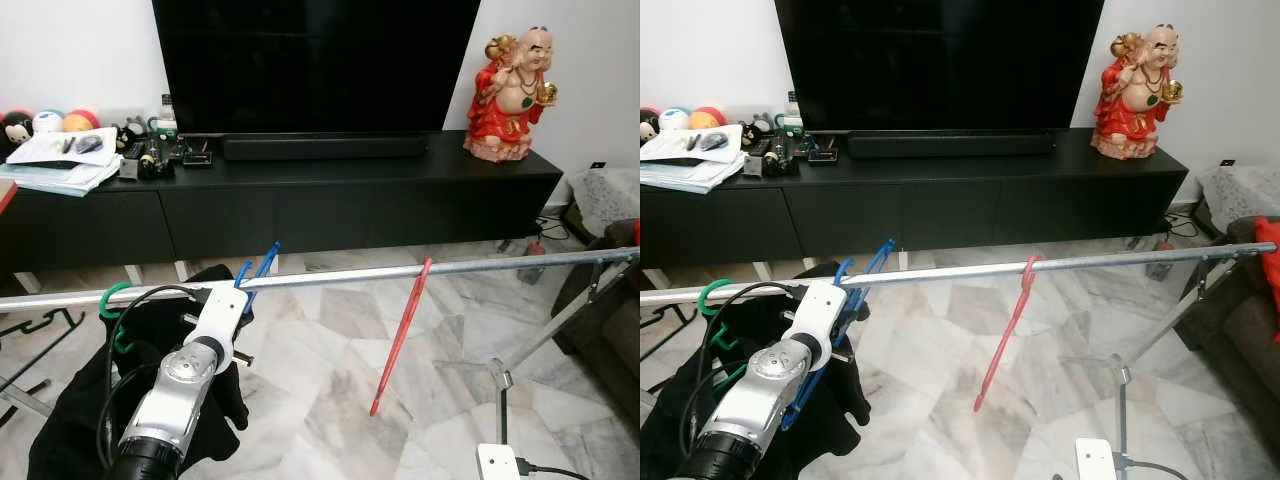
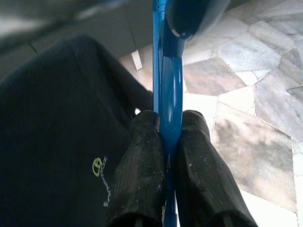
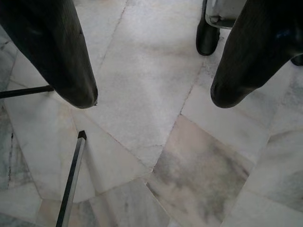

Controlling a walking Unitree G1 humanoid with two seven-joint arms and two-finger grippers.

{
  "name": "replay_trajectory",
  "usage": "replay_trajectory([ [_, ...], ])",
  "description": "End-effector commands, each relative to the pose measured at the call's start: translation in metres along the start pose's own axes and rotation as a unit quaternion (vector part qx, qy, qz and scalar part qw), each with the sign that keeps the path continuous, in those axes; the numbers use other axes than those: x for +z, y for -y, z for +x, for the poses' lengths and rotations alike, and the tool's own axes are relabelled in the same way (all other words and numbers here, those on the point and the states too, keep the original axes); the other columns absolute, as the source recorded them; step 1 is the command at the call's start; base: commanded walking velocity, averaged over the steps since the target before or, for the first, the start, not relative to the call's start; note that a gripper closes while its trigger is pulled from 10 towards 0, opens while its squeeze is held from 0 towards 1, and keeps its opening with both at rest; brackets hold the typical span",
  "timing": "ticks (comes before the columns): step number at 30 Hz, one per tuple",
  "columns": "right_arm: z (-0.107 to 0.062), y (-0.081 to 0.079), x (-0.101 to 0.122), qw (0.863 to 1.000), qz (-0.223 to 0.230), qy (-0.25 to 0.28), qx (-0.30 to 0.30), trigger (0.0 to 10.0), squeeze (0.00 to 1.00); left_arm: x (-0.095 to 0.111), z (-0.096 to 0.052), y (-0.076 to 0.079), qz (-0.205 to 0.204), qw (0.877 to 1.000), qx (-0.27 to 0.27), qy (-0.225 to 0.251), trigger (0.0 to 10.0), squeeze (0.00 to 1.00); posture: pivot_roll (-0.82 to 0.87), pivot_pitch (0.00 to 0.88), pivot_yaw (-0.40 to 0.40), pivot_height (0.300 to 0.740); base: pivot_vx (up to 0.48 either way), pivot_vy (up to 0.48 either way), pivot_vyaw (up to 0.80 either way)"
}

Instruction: Hang hanger

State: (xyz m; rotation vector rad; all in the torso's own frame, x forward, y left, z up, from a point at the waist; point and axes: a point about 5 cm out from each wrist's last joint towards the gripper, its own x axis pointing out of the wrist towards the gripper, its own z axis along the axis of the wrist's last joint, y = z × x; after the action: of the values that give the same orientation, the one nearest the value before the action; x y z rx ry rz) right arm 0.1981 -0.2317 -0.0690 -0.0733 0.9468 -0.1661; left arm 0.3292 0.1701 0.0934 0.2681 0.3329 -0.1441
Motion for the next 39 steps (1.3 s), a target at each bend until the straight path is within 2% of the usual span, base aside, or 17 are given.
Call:
replay_trajectory([
  [1, 0.001, 0.000, 0.005, 1.000, 0.012, 0.008, -0.004, 10.0, 0.00, 0.005, 0.003, -0.002, -0.020, 1.000, 0.002, -0.006, 10.0, 0.00, 0.08, 0.000, -0.035, 0.740, 0.000, 0.000, 0.00],
  [4, 0.001, -0.001, 0.006, 1.000, 0.013, 0.007, -0.005, 10.0, 0.00, 0.002, 0.003, 0.003, -0.030, 0.999, -0.013, -0.027, 10.0, 0.00, 0.09, 0.000, -0.034, 0.740, 0.000, 0.000, 0.00],
  [7, 0.001, -0.002, 0.007, 1.000, 0.012, 0.005, -0.004, 10.0, 0.00, -0.007, 0.002, 0.007, -0.022, 0.998, -0.025, -0.055, 10.0, 0.00, 0.08, 0.000, -0.033, 0.740, 0.000, 0.000, 0.00],
  [15, 0.001, -0.002, 0.007, 1.000, 0.011, 0.004, -0.005, 10.0, 0.00, -0.010, -0.001, 0.010, -0.023, 0.997, -0.038, -0.057, 10.0, 0.00, 0.08, 0.000, -0.032, 0.740, 0.000, 0.000, 0.00],
  [16, 0.001, -0.002, 0.006, 1.000, 0.011, 0.003, -0.005, 10.0, 0.00, -0.009, -0.002, 0.009, -0.028, 0.997, -0.039, -0.056, 10.0, 0.66, 0.08, 0.000, -0.032, 0.740, 0.000, 0.000, 0.00],
  [17, 0.001, -0.002, 0.006, 1.000, 0.011, 0.003, -0.005, 10.0, 0.00, -0.009, -0.002, 0.009, -0.028, 0.997, -0.039, -0.056, 10.0, 0.66, 0.08, 0.000, -0.032, 0.740, 0.000, 0.000, 0.00],
  [18, 0.001, -0.002, 0.006, 1.000, 0.011, 0.003, -0.005, 10.0, 0.00, -0.008, -0.004, 0.007, -0.034, 0.998, -0.040, -0.046, 10.0, 1.00, 0.08, 0.000, -0.032, 0.740, 0.000, 0.000, 0.00],
  [22, 0.001, -0.002, 0.006, 1.000, 0.010, 0.002, -0.005, 10.0, 0.00, -0.001, -0.009, 0.004, -0.033, 0.998, -0.041, -0.017, 10.0, 1.00, 0.09, 0.000, -0.035, 0.740, 0.000, 0.000, 0.00],
  [28, 0.001, -0.002, 0.006, 1.000, 0.010, 0.002, -0.005, 10.0, 0.00, 0.004, -0.017, -0.002, -0.018, 0.999, -0.037, 0.002, 10.0, 1.00, 0.09, 0.000, -0.035, 0.740, 0.000, 0.000, 0.00],
  [34, 0.001, -0.001, 0.006, 1.000, 0.008, -0.001, -0.005, 10.0, 0.00, 0.011, -0.033, -0.004, -0.001, 0.998, -0.058, 0.027, 10.0, 1.00, 0.09, 0.000, -0.035, 0.740, 0.000, 0.000, 0.00],
  [39, 0.001, 0.001, 0.007, 1.000, 0.008, 0.000, -0.007, 10.0, 0.00, 0.016, -0.054, -0.012, -0.001, 0.995, -0.081, 0.058, 10.0, 1.00, 0.10, 0.009, -0.037, 0.740, 0.000, 0.000, 0.00],
])
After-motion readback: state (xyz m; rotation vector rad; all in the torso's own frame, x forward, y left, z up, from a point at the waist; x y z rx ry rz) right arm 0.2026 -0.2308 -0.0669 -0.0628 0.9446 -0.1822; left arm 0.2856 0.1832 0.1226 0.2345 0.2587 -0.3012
